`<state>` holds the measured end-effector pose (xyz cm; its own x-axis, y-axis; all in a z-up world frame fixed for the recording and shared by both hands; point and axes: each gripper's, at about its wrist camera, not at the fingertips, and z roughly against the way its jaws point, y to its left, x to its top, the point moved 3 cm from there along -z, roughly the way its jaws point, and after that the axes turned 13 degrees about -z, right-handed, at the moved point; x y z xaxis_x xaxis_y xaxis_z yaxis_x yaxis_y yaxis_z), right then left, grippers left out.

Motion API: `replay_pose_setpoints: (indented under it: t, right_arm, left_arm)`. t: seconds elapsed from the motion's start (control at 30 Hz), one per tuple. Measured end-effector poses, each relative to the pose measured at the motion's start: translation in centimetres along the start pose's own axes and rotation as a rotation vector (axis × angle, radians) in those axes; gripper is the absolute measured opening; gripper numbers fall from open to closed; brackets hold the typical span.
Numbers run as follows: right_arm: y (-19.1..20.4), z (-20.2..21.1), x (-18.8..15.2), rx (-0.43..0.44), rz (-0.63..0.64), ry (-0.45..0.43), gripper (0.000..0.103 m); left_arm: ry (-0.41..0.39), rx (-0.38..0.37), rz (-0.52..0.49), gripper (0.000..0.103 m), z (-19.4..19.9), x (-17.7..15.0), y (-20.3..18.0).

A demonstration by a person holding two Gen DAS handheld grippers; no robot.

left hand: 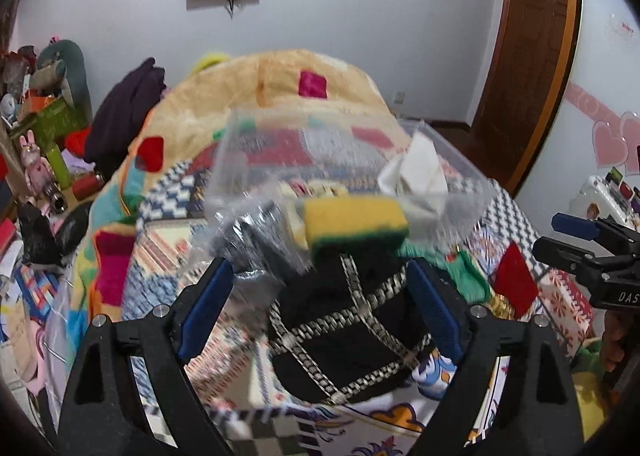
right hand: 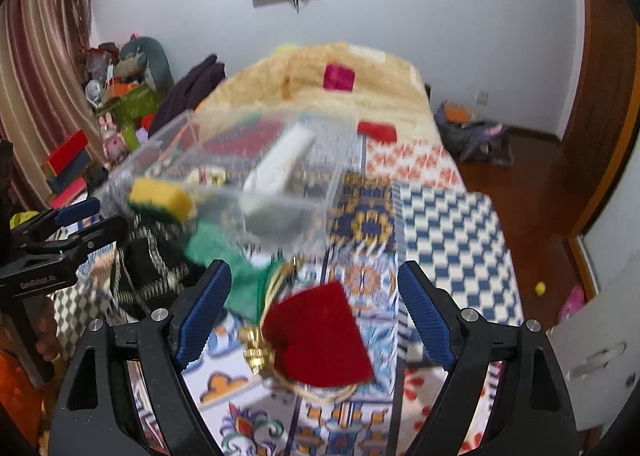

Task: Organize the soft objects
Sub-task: 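Grasp the red velvet pouch with the right tool while the left tool grasps the black knit hat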

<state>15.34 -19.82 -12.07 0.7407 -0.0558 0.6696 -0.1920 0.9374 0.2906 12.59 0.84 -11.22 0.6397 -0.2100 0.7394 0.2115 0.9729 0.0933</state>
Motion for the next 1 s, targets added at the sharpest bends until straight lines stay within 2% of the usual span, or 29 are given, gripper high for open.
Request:
replay_pose_setpoints:
  t: [0.17,0.23,0.37,0.43,0.47,0.6,0.63,0.8,0.87,1.0]
  right_arm:
    - [-1.0,-1.3,-1.8,-0.004,-0.018,0.069,0.082]
    - [-1.5,-1.6,-2.0,-0.006,-0.029,0.083,0.073]
    - [-2.0,-2.2,-2.6,0.008,-0.048,0.115,0.060]
    - [-2.1,-2.7,-3.0,0.013,-0.050,0.142,0.048]
    - [-2.1,-2.9,-3.1,0.016,-0.051,0.153,0.045]
    - [-1.9,-3.2,-3.7,0.015,-0.034,0.176,0.020]
    - [-1.7,-3.1,-3.7,0.016,-0.027,0.173,0.016]
    - [-1.3,-2.4,-3.7,0.024,-0.009,0.140,0.011]
    - [-1.3,-2.1,-3.6,0.035,-0.013,0.129,0.010]
    - [-1.1,-1.1,-3.3,0.057,-0.019,0.097,0.009]
  left_arm:
    - [0.026,-0.013,-0.033,0.089,-0.6,-0.9,-2.1]
    - [0.031,-0.009,-0.049,0.089,-0.8,-1.2,-2.7]
    - [0.047,-0.037,-0.044,0.089,-1.1,-1.8,-3.3]
    - [0.056,-0.040,-0.046,0.089,-1.3,-2.1,-3.5]
    - [0.061,-0.042,-0.046,0.089,-1.4,-2.3,-3.6]
    - [0.070,-0.053,-0.035,0.087,-1.9,-2.5,-3.9]
    - [0.072,-0.057,-0.033,0.082,-2.0,-2.6,-3.9]
    - [0.073,-0.095,-0.029,0.053,-2.0,-2.7,-3.9]
    - [0.074,-0.110,-0.026,0.034,-1.8,-2.8,-3.9]
    - [0.061,-0.119,-0.022,0.019,-1.2,-2.9,-3.8]
